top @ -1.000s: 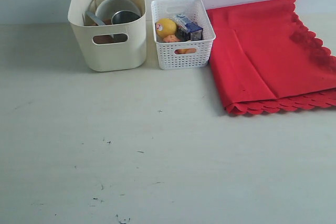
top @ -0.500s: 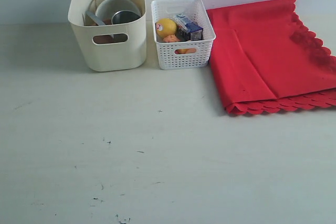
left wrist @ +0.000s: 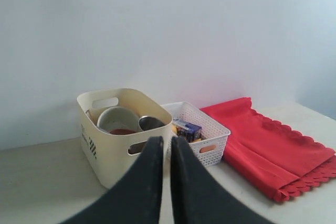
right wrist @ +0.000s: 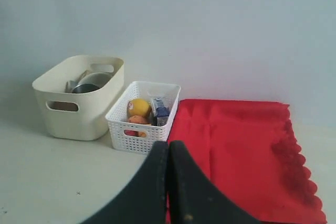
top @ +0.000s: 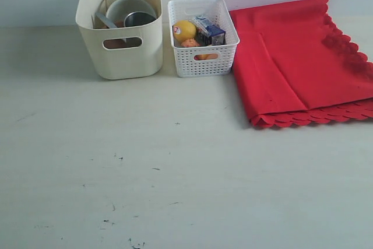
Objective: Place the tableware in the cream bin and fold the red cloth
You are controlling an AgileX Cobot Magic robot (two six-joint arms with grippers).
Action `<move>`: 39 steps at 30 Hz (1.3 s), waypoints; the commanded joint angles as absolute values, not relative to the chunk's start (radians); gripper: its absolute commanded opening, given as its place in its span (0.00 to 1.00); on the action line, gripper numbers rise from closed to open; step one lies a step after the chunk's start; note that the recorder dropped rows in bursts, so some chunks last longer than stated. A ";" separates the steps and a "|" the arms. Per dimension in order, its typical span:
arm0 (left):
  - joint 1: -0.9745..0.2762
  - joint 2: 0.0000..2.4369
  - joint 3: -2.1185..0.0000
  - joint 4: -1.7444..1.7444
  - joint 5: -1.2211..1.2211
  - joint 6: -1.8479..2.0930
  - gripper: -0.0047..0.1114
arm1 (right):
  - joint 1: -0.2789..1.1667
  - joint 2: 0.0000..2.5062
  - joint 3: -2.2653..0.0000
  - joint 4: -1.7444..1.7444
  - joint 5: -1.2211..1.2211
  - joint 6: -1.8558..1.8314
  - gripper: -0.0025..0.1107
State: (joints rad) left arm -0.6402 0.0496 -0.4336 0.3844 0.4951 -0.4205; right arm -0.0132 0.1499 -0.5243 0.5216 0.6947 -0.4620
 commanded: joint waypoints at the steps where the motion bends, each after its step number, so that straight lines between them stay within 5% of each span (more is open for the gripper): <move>1: -0.639 0.043 -0.428 0.373 0.475 -0.419 0.11 | -0.012 0.101 -0.453 0.575 0.694 -0.551 0.02; 39: -0.636 0.042 -0.325 0.291 0.416 -0.420 0.11 | -0.012 0.047 -0.415 0.618 0.657 -0.548 0.02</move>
State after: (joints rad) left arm -0.6402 0.0502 -0.3748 0.3373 0.4707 -0.4205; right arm -0.0132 0.0499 -0.4207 0.6128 0.6679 -0.5473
